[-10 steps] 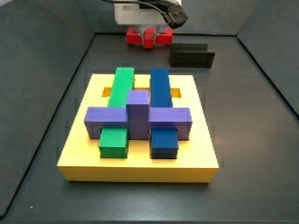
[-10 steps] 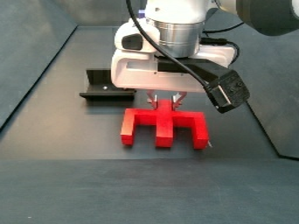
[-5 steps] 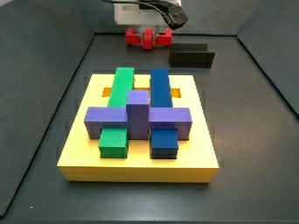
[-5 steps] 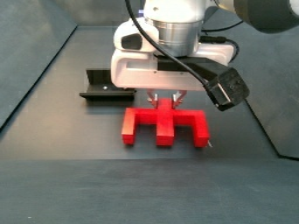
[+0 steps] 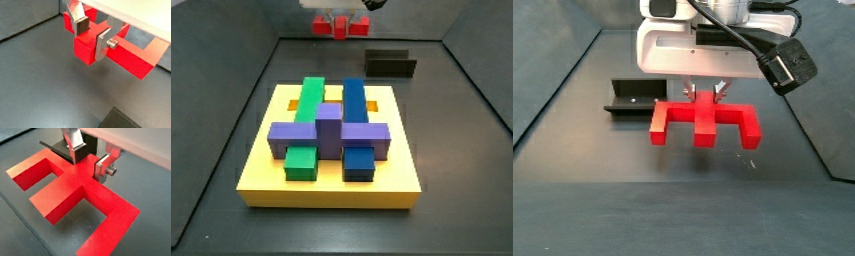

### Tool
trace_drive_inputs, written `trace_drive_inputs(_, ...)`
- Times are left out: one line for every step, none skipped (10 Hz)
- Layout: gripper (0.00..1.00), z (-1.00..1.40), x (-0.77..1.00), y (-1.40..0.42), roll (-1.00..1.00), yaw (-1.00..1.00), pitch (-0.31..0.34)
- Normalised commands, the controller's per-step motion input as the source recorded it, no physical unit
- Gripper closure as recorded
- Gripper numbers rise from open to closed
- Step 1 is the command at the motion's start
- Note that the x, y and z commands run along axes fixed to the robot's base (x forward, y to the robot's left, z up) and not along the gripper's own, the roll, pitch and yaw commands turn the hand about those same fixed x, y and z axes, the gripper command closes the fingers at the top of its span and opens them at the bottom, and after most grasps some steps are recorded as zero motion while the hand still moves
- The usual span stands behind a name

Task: Pick up the red object. Move up. Place the red object on the fixture. Regrasp the red object. Move to above the board. Insert the red object.
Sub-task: Place the red object on the fixture.

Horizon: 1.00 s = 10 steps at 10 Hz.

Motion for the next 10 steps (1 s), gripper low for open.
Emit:
trace_drive_inputs(1.00, 0.00, 0.06, 0.00, -0.12, 0.00, 0.000)
trace_drive_inputs(1.00, 0.14, 0.28, -0.05, -0.33, -0.02, 0.077)
trace_drive_inputs(1.00, 0.30, 0.37, -0.10, -0.43, -0.03, 0.186)
trace_drive_inputs(1.00, 0.43, 0.46, -0.13, -0.58, -0.02, 0.246)
trace_drive_inputs(1.00, 0.51, 0.53, -0.13, -0.68, -0.01, 0.286)
trace_drive_inputs(1.00, 0.59, 0.60, -0.10, -0.76, 0.00, 0.326)
trace_drive_inputs(1.00, 0.59, 0.64, -0.09, -0.80, 0.00, 0.340)
trace_drive_inputs(1.00, 0.53, 0.66, -0.06, -0.84, 0.00, 0.360)
trace_drive_inputs(1.00, 0.47, 0.64, -0.04, -0.90, 0.00, 0.337)
trace_drive_inputs(1.00, 0.45, 0.62, -0.07, -0.92, 0.00, 0.311)
